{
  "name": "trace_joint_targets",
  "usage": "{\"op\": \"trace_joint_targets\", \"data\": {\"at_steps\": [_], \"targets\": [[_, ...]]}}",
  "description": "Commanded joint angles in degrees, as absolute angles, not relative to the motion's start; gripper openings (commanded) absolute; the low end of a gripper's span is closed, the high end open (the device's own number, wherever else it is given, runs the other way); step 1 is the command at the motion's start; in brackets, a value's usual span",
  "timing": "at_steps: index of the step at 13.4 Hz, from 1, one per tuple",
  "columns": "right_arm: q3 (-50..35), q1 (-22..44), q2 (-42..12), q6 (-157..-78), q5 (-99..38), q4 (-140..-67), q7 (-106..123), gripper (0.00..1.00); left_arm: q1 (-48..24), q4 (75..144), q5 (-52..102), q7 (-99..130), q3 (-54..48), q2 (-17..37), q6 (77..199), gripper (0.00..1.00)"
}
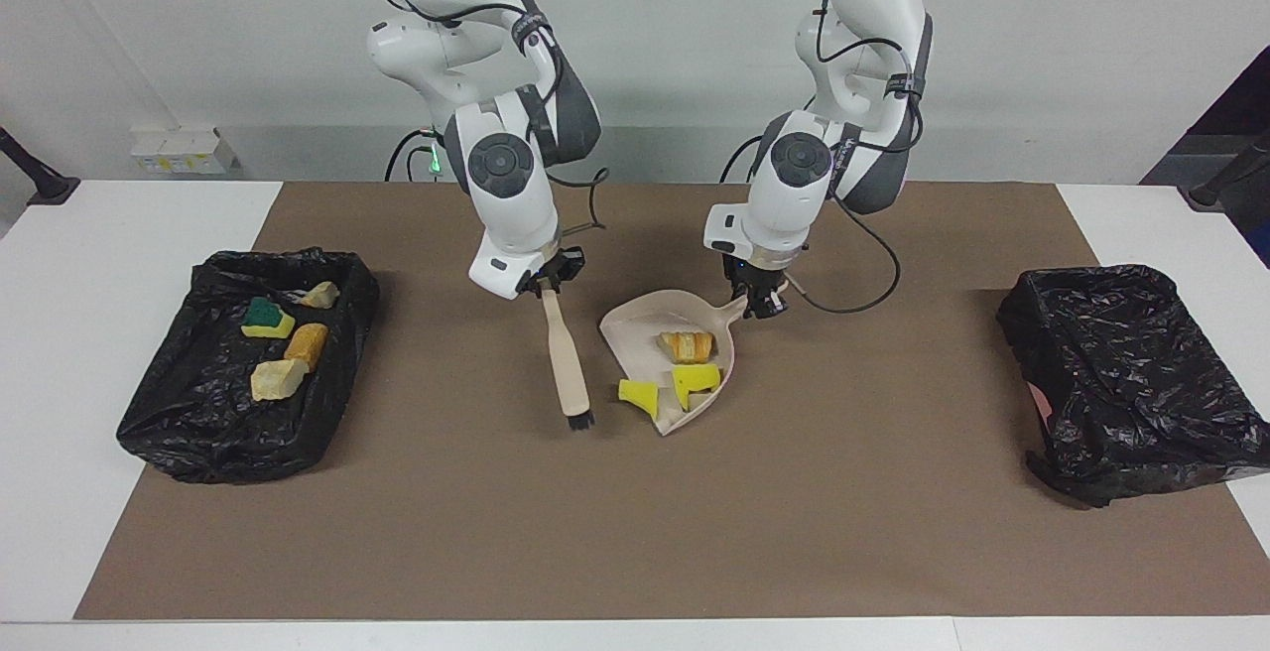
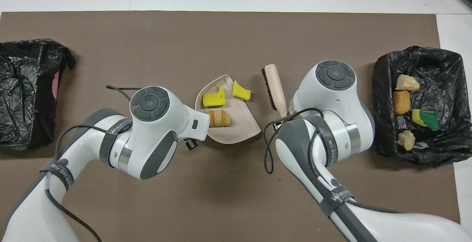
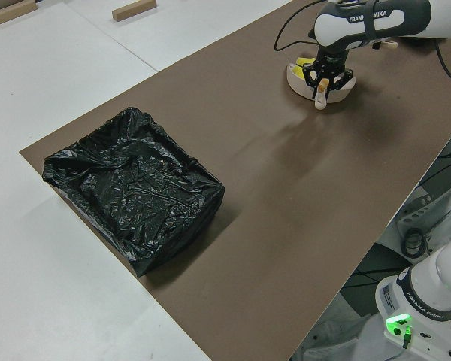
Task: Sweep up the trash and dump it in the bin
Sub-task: 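Push the debris deeper into the dustpan with the right gripper's brush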
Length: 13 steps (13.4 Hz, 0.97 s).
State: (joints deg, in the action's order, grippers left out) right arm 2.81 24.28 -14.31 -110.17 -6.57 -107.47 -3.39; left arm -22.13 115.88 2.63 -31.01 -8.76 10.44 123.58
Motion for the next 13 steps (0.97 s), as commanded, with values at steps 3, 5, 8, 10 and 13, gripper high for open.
{"op": "trace_joint_targets", "data": {"at_steps": [3,5,8,10,13], "targets": [[1.6,26.7,-14.5,-108.0,-6.5,-107.6,-4.0,0.00,-22.8,117.7,3.2,-28.7,-8.2,8.6,124.7,0.00],[0.0,27.3,-14.4,-106.3,-6.8,-107.0,-3.8,0.00,-22.8,117.7,3.2,-32.4,-8.2,8.6,124.9,0.00],[-3.3,27.4,-13.4,-104.1,-6.9,-107.0,-2.4,0.00,-22.8,117.7,3.2,-32.6,-8.2,8.6,124.8,0.00],[-3.5,27.0,-10.8,-100.3,-9.0,-107.1,0.5,0.00,-22.8,117.3,3.2,-31.8,-8.1,8.8,124.6,0.00],[-3.2,26.5,-6.8,-92.6,-9.1,-107.3,0.9,0.00,-22.2,117.2,3.2,-29.7,-8.0,8.4,124.5,0.00]]}}
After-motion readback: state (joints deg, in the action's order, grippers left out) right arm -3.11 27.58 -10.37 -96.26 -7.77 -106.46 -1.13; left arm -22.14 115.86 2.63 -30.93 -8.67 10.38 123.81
